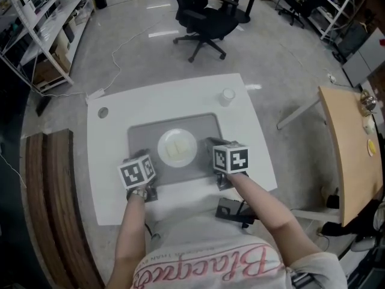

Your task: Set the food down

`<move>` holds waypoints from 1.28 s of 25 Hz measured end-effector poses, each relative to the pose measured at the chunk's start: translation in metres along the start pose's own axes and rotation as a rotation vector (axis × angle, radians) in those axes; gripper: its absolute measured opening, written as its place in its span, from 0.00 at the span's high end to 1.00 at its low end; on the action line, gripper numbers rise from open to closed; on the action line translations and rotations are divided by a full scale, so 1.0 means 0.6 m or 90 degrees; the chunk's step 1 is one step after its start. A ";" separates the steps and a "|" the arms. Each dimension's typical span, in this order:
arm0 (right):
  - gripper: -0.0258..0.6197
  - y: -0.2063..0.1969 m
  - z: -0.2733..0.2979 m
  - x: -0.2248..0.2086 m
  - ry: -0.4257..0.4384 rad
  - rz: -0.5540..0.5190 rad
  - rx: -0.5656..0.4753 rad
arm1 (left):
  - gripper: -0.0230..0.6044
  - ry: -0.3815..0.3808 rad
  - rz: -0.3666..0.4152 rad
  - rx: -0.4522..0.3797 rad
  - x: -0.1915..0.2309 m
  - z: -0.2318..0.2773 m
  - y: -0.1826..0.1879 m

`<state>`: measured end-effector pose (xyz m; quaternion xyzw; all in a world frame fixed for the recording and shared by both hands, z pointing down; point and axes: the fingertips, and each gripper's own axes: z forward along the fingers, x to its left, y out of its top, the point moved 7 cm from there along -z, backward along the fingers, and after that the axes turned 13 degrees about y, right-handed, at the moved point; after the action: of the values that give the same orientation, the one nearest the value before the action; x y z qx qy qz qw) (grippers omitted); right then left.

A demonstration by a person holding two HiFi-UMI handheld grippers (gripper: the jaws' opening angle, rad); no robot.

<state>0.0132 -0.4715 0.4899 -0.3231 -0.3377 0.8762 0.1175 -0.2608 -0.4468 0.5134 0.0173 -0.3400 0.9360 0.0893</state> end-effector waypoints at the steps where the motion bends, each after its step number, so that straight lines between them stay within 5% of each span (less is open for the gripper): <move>1: 0.95 0.009 -0.016 0.006 0.009 -0.008 -0.016 | 0.87 -0.003 -0.003 -0.017 0.005 -0.013 0.007; 7: 0.96 0.048 -0.108 0.056 0.089 -0.052 -0.104 | 0.91 -0.066 0.012 -0.110 0.000 -0.108 0.045; 17: 0.96 0.078 -0.241 0.171 0.147 -0.199 -0.252 | 0.96 -0.179 0.133 -0.286 -0.046 -0.271 0.091; 22: 0.96 0.083 -0.248 0.216 0.180 -0.299 -0.237 | 0.96 -0.163 0.167 -0.318 -0.062 -0.305 0.100; 32: 0.96 0.060 -0.245 0.219 0.175 -0.327 -0.224 | 0.96 -0.117 0.138 -0.347 -0.045 -0.318 0.073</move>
<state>0.0084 -0.3669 0.3188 -0.3579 -0.5349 0.6947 0.3213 -0.2364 -0.3618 0.3365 0.0405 -0.5852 0.8088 -0.0410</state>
